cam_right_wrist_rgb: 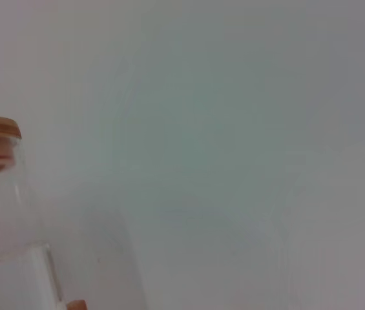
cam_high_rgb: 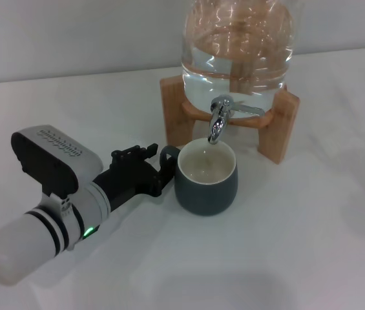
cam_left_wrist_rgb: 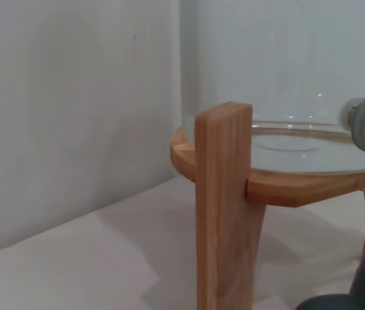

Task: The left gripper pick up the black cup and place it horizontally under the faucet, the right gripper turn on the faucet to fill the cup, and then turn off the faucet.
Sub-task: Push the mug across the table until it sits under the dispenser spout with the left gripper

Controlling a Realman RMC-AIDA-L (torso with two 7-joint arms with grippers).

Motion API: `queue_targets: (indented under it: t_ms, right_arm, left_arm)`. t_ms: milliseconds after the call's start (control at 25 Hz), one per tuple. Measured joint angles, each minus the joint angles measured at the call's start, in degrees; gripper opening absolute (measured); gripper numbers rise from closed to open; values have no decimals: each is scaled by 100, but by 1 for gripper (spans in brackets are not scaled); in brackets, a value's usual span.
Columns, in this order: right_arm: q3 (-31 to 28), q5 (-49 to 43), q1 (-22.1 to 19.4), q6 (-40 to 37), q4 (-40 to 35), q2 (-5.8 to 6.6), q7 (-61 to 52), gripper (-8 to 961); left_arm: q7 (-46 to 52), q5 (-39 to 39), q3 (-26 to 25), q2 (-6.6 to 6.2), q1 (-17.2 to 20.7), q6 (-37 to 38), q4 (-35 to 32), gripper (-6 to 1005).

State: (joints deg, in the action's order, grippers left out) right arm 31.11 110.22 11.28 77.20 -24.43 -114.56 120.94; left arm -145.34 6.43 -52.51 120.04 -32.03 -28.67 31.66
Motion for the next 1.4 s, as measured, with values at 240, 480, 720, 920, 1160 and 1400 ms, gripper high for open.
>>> queue_targets:
  t_ms: [240, 480, 720, 920, 1160, 1400]
  right_arm:
    - [-7, 0, -8, -4, 0, 3, 0, 842]
    - [-9, 0, -18, -4, 0, 10, 0, 842]
    - [-65, -2, -41, -4, 0, 13, 0, 842]
    - [-117, -6, -58, -10, 4, 21, 0, 842]
    - [-142, -10, -67, -66, 65, 47, 1, 842]
    - [-140, -9, -64, -244, 70, 49, -21, 842]
  left_arm:
    - [1, -23, -54, -14, 196, -86, 102, 442]
    - [2, -19, -56, -25, 298, -96, 188, 442]
    - [4, 7, -56, -25, 458, -94, 272, 442]
    - [-14, 8, -61, -61, 657, -97, 419, 442]
    - [-24, 42, -136, -73, 814, -103, 500, 441]
    - [-42, 63, -146, -86, 863, -150, 652, 441]
